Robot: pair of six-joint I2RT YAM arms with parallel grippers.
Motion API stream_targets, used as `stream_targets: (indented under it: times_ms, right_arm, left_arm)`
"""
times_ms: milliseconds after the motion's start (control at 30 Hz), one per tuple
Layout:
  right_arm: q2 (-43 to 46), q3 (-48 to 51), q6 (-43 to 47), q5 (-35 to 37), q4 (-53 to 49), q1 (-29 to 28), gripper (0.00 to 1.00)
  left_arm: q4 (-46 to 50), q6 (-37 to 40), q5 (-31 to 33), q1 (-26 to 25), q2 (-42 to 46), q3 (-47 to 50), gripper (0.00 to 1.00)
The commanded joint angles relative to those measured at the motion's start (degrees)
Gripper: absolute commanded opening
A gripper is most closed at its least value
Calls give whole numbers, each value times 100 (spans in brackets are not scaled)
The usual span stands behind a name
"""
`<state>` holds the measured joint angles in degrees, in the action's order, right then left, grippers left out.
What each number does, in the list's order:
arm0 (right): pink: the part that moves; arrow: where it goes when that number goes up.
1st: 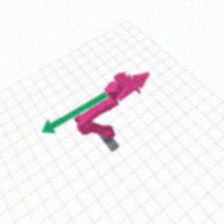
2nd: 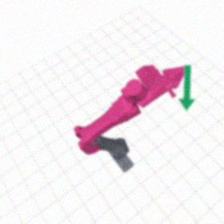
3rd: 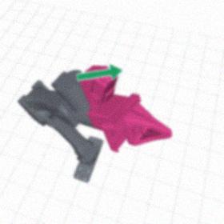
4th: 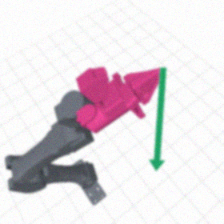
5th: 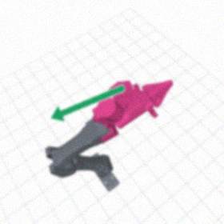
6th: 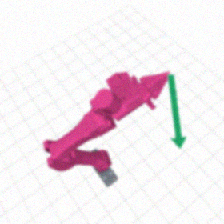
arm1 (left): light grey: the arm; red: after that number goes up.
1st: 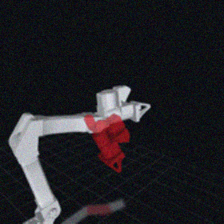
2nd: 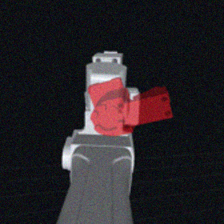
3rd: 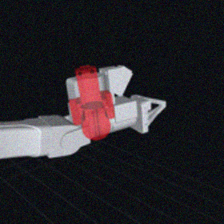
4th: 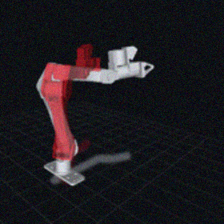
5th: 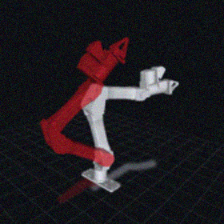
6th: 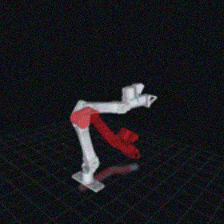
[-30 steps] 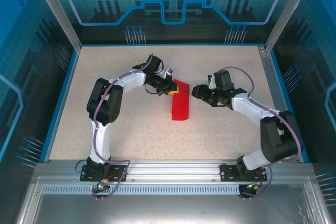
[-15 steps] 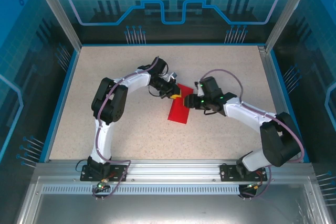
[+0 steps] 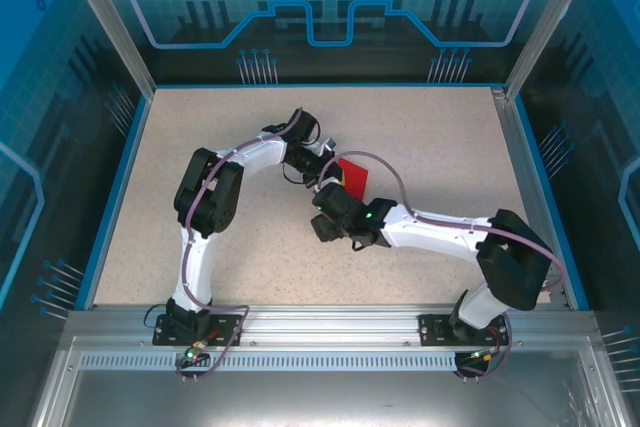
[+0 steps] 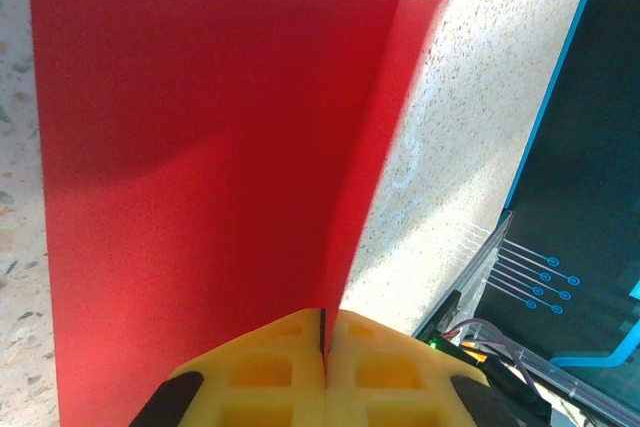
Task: Fold a paper plane with a square sheet of paper (pick it up from the middle)
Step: Fold the triangle a second time at the center of the table.
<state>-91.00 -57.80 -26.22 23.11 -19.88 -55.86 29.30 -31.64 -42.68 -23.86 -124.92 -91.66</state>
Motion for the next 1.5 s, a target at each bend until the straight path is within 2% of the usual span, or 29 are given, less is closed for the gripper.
stream_targets:
  times_ms: [0, 233, 467, 900, 1000, 1067, 1200, 1233, 1267, 1300, 1333, 1400, 1467]
  right_arm:
    - [-290, -282, 137, 513, -211, -180, 67]
    - [-915, -755, -37, 1258, -891, -526, 64]
    - [-832, -654, -254, 1499, -981, -589, 60]
    - [-658, -597, -290, 1336, -916, -447, 22]
    - [-533, -491, -206, 1066, -749, -344, 10]
    - [-448, -415, -140, 854, -602, -264, 6]
    - [-286, -246, -75, 493, -406, -80, 1]
    - [-217, -161, -67, 300, -300, -3, 1]
    - [-148, -81, -52, 100, -184, 79, 0]
    - [-52, 40, -47, -173, -12, 185, 0]
    - [49, 161, -58, -457, 149, 295, 0]
    - [259, 412, -135, -941, 477, 548, 0]
    - [455, 702, -230, -1666, 932, 891, 0]
  left_arm:
    - [50, -198, -3, -31, -116, -10, 5]
    - [41, -210, 20, -28, -115, 8, 5]
    - [73, -186, 13, -31, -117, 8, 5]
    - [67, -185, 40, -31, -65, 34, 6]
    - [58, -193, 77, -31, -34, 34, 9]
    - [26, -219, 98, -31, -19, 45, 12]
    - [-47, -327, 340, -27, 144, 133, 27]
    - [-62, -356, 469, -23, 226, 173, 28]
    - [-72, -393, 617, -21, 297, 219, 33]
    - [-73, -464, 804, -10, 386, 278, 43]
    - [-86, -519, 995, 3, 480, 356, 47]
    - [-161, -664, 1285, 51, 674, 544, 48]
    - [-242, -824, 1498, 111, 839, 785, 54]
